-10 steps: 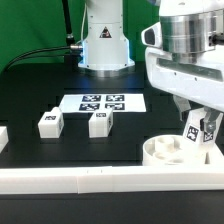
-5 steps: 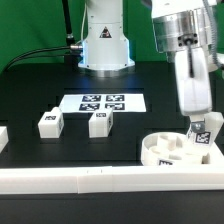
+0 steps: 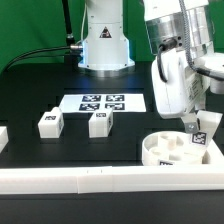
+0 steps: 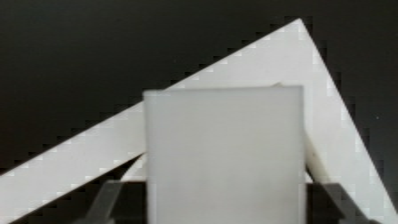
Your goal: Assemble stool
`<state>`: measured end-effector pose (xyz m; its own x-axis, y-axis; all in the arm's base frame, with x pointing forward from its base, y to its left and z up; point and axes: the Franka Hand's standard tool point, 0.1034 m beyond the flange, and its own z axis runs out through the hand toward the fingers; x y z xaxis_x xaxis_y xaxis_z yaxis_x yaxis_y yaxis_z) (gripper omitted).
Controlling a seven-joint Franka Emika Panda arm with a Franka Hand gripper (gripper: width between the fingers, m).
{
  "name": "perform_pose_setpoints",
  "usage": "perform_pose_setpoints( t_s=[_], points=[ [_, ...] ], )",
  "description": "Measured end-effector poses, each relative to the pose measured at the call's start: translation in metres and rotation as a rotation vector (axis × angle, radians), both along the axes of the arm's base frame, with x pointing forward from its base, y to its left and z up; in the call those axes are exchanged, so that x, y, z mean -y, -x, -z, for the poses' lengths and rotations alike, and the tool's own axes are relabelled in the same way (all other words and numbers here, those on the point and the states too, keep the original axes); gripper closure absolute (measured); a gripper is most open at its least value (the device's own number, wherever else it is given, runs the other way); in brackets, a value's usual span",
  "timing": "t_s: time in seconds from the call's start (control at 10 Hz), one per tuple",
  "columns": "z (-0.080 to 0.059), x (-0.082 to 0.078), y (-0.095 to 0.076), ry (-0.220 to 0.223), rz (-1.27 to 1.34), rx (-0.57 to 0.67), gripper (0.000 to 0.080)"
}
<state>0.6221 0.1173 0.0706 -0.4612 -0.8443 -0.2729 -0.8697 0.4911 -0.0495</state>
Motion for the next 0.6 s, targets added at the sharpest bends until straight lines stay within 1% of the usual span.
perform_pose_setpoints(
  t_s=[0.1,0.2,0.3,0.4,0.5,0.6],
  points=[
    [-0.001,0.000,0.000,0.004,-0.025,0.007,0.0462],
    [-0.008,0.000,-0.002,0.009,-0.062,0.025,0.0255],
    [-0.017,0.000,-0.001,0.013,-0.097,0.042,0.0255],
    [-0.028,0.000,0.003,0.014,-0.128,0.058,0.0172],
    [-0.042,0.002,0.007,0.015,-0.159,0.077,0.0156],
    [-0.058,0.007,0.007,0.019,-0.205,0.096,0.0156]
  ],
)
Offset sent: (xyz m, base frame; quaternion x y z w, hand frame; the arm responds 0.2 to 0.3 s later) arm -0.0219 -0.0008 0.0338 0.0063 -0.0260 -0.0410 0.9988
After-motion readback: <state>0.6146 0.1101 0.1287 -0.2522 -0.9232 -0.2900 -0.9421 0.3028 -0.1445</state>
